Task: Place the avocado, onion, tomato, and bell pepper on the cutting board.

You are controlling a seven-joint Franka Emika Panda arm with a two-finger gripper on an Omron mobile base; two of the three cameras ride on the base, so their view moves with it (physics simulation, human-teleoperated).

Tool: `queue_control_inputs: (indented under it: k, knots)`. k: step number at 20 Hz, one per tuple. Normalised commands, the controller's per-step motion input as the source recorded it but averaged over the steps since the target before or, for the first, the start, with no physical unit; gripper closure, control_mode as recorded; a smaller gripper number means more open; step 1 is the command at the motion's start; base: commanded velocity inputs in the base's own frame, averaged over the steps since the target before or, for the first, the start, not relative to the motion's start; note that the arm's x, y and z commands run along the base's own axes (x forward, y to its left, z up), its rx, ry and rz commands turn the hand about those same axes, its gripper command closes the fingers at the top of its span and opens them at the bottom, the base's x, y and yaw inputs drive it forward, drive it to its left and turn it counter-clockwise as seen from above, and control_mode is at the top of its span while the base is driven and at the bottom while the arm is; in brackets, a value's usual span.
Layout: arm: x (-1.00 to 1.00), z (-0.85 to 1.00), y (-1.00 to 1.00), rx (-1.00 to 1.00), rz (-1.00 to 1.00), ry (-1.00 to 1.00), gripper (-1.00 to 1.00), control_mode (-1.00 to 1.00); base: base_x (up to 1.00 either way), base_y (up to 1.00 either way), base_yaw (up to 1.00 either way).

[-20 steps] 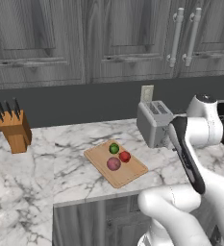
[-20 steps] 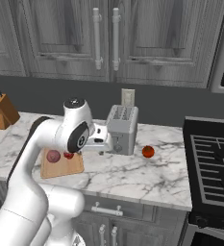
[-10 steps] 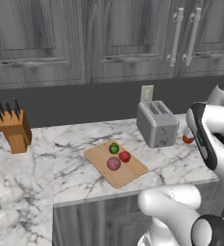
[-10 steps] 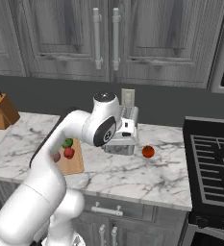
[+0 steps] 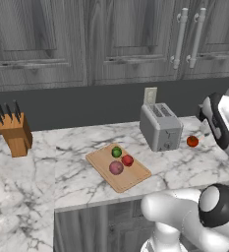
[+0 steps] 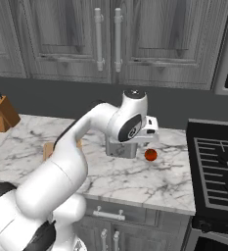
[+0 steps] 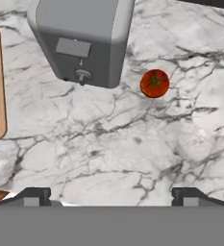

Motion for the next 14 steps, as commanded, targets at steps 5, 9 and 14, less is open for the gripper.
queue_control_inputs:
  k: [5, 9, 14]
  knots:
    - [0.24, -0.01, -0.13, 0.05, 0.19, 0.01, -1.0, -1.0, 0.0, 0.0, 0.0]
    - [0.33, -0.06, -0.06, 0.02, 0.14, 0.04, -1.0, -1.0, 0.0, 0.0, 0.0]
    - [0.21, -0.15, -0.13, 0.0, 0.12, 0.03, -1.0, -1.0, 0.0, 0.0, 0.0]
